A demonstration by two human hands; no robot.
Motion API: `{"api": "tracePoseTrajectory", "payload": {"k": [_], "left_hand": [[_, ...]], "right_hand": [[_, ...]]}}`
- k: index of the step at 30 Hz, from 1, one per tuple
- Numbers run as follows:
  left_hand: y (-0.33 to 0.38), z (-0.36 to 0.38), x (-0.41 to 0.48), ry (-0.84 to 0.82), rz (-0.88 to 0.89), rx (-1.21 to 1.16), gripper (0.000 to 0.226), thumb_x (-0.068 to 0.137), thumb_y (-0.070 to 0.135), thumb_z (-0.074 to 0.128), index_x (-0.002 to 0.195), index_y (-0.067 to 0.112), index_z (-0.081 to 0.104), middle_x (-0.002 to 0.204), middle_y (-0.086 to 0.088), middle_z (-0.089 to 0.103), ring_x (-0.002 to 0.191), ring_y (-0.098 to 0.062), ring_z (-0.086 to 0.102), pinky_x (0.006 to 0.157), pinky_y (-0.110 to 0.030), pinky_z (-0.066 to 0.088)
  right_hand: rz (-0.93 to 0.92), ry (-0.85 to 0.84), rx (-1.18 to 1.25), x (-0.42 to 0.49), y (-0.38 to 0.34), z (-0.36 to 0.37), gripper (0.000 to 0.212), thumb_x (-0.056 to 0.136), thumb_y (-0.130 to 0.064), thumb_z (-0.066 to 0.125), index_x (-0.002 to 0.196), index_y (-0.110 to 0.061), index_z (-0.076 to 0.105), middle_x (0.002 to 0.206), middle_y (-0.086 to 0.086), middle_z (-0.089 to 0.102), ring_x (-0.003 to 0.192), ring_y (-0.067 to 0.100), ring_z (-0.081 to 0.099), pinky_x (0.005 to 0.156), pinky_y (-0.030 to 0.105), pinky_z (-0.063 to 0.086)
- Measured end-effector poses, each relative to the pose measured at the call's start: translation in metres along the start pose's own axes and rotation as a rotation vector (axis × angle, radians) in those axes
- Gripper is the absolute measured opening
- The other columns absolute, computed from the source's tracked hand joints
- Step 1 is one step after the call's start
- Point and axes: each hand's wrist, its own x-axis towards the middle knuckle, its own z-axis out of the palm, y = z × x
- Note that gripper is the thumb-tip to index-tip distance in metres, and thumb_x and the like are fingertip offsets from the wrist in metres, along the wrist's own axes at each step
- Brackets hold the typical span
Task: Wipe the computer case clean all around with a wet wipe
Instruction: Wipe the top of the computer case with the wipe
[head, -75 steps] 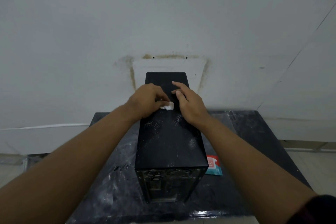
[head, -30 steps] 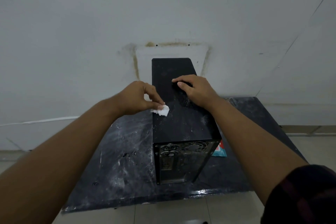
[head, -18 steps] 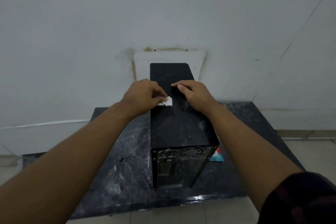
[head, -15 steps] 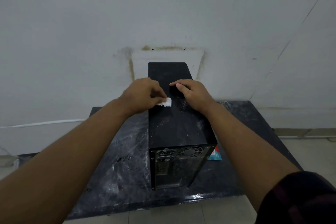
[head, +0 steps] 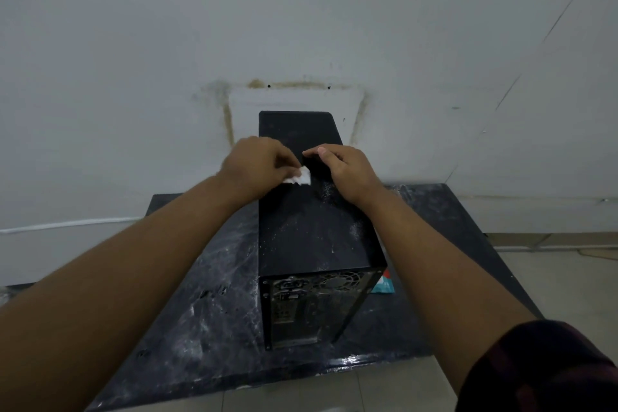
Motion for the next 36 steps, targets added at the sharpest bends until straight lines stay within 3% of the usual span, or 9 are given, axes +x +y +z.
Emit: {"api": "tracePoseTrajectory", "payload": {"k": [6, 10, 15, 20, 24, 26, 28, 32, 36], "left_hand": [[0.011, 0.015, -0.006, -0.089, 0.153, -0.157, 0.013, 0.085, 0.046, 0.086, 0.097, 0.042, 0.084, 0.084, 0.028, 0.069, 0.084, 0.004, 0.067, 0.082, -0.028, 0.056], [0.004, 0.020, 0.004, 0.117, -0.096, -0.016, 0.015, 0.088, 0.058, 0.079, 0.099, 0.048, 0.081, 0.087, 0.025, 0.069, 0.091, -0.001, 0.066, 0.096, -0.043, 0.053], [0.020, 0.026, 0.001, -0.083, 0.198, -0.165, 0.015, 0.088, 0.046, 0.084, 0.101, 0.040, 0.085, 0.088, 0.027, 0.071, 0.085, 0.007, 0.066, 0.081, -0.016, 0.049], [0.003, 0.024, 0.013, 0.136, -0.062, -0.006, 0.014, 0.091, 0.051, 0.078, 0.102, 0.043, 0.083, 0.100, 0.019, 0.076, 0.094, -0.006, 0.067, 0.095, -0.046, 0.056], [0.010, 0.028, 0.011, 0.046, 0.214, -0.042, 0.015, 0.095, 0.044, 0.077, 0.108, 0.040, 0.084, 0.096, 0.022, 0.075, 0.084, 0.004, 0.067, 0.086, -0.029, 0.057], [0.007, 0.028, 0.010, 0.118, 0.120, -0.171, 0.018, 0.100, 0.037, 0.073, 0.116, 0.036, 0.082, 0.094, 0.028, 0.072, 0.088, 0.019, 0.062, 0.086, -0.005, 0.047], [0.001, 0.032, 0.009, 0.216, 0.010, -0.315, 0.025, 0.107, 0.029, 0.064, 0.126, 0.029, 0.078, 0.104, 0.022, 0.075, 0.096, 0.023, 0.058, 0.088, 0.000, 0.041], [-0.005, 0.044, 0.010, 0.239, 0.012, -0.297, 0.031, 0.112, 0.025, 0.047, 0.133, 0.028, 0.069, 0.116, 0.009, 0.069, 0.112, -0.008, 0.062, 0.101, -0.035, 0.052], [-0.002, 0.043, 0.010, 0.170, 0.050, -0.175, 0.030, 0.113, 0.025, 0.045, 0.133, 0.027, 0.067, 0.120, 0.009, 0.063, 0.113, -0.013, 0.053, 0.101, -0.033, 0.046]], "right_hand": [[0.024, 0.036, 0.080, 0.001, 0.003, 0.000, 0.038, 0.110, -0.028, 0.045, 0.115, -0.022, 0.082, 0.114, -0.013, 0.079, 0.114, 0.002, 0.070, 0.108, 0.040, 0.054], [0.041, 0.061, 0.159, 0.001, 0.003, 0.002, 0.039, 0.110, -0.029, 0.043, 0.118, -0.022, 0.080, 0.110, -0.008, 0.081, 0.113, 0.006, 0.072, 0.108, 0.043, 0.054], [0.074, 0.141, 0.238, 0.001, 0.004, -0.003, 0.038, 0.111, -0.029, 0.040, 0.127, -0.024, 0.075, 0.102, -0.005, 0.081, 0.111, 0.010, 0.071, 0.108, 0.041, 0.051], [0.068, 0.172, 0.214, 0.001, -0.001, -0.018, 0.026, 0.106, -0.017, 0.059, 0.125, -0.021, 0.076, 0.100, -0.006, 0.082, 0.106, 0.008, 0.073, 0.101, 0.033, 0.055], [-0.003, 0.104, 0.080, -0.005, 0.000, -0.035, 0.017, 0.098, -0.020, 0.074, 0.109, -0.028, 0.083, 0.098, -0.013, 0.079, 0.090, 0.006, 0.070, 0.082, 0.024, 0.053], [-0.024, 0.020, -0.003, -0.009, -0.002, -0.040, 0.015, 0.093, -0.024, 0.081, 0.106, -0.030, 0.084, 0.094, -0.016, 0.077, 0.086, 0.005, 0.066, 0.076, 0.012, 0.045], [-0.058, -0.039, -0.124, -0.011, -0.006, -0.037, 0.018, 0.088, -0.034, 0.086, 0.106, -0.032, 0.084, 0.095, -0.019, 0.075, 0.091, 0.001, 0.067, 0.078, 0.009, 0.043], [-0.139, -0.126, -0.290, -0.010, -0.013, -0.019, 0.018, 0.087, -0.042, 0.087, 0.102, -0.032, 0.086, 0.097, -0.016, 0.073, 0.091, 0.002, 0.065, 0.080, 0.019, 0.049], [-0.090, 0.053, -0.481, -0.005, -0.007, -0.023, 0.014, 0.087, -0.045, 0.085, 0.096, -0.035, 0.086, 0.094, -0.016, 0.068, 0.094, 0.011, 0.053, 0.081, 0.033, 0.047]]}}
